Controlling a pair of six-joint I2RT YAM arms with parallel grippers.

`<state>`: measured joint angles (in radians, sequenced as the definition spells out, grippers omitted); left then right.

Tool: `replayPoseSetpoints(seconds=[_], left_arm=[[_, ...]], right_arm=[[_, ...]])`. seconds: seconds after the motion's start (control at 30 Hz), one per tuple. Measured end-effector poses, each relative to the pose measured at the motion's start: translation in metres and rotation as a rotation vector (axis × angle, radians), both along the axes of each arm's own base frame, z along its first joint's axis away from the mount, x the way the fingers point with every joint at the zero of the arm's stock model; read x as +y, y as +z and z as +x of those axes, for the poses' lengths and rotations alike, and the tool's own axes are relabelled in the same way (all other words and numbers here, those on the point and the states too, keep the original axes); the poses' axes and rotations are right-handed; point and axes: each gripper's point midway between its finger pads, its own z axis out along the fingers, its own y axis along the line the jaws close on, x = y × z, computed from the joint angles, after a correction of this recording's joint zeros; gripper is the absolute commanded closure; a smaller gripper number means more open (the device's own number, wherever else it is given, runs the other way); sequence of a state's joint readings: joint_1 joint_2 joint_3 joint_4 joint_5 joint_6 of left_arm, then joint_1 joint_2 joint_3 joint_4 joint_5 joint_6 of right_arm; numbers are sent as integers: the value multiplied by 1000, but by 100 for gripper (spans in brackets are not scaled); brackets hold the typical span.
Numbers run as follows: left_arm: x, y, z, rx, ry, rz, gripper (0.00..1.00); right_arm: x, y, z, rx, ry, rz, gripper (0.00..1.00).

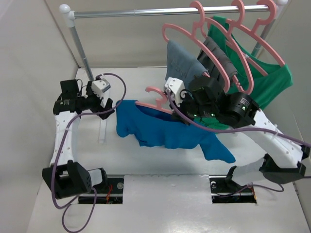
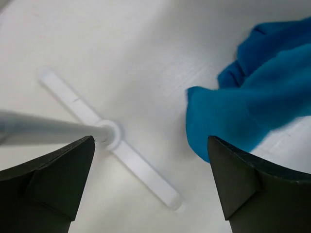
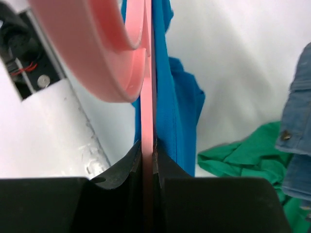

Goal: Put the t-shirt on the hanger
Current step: Place tshirt on hanger, then hang the hanger with tshirt onto the clothesline

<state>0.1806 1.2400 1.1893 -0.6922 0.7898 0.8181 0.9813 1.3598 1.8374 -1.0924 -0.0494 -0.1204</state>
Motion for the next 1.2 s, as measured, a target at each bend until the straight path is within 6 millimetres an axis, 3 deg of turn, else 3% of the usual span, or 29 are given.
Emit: replayPoseSetpoints(seconds=[0.27, 0.47, 0.57, 0.73, 0.9, 1.07, 1.2], left_arm=[[46, 61, 20, -213, 342, 7, 0], [84, 73, 27, -218, 680, -37, 0], [93, 73, 25, -193, 785, -79, 0], [88, 74, 16, -150, 851, -142, 0], [76, 75, 9, -128, 861, -188, 0], [55, 72, 0, -94, 788, -197, 0], [34, 83, -11, -124, 696, -196, 0]], right_arm=[[27, 48, 50, -140, -196, 15, 100], [43, 92, 78, -275, -292, 92, 100], [52, 109, 90, -340, -324, 143, 100], [78, 143, 109, -460, -367, 269, 100], [113, 173, 140, -582, -441, 414, 100], [153, 165, 170, -640, -491, 481, 100], [168, 153, 183, -658, -517, 494, 100]])
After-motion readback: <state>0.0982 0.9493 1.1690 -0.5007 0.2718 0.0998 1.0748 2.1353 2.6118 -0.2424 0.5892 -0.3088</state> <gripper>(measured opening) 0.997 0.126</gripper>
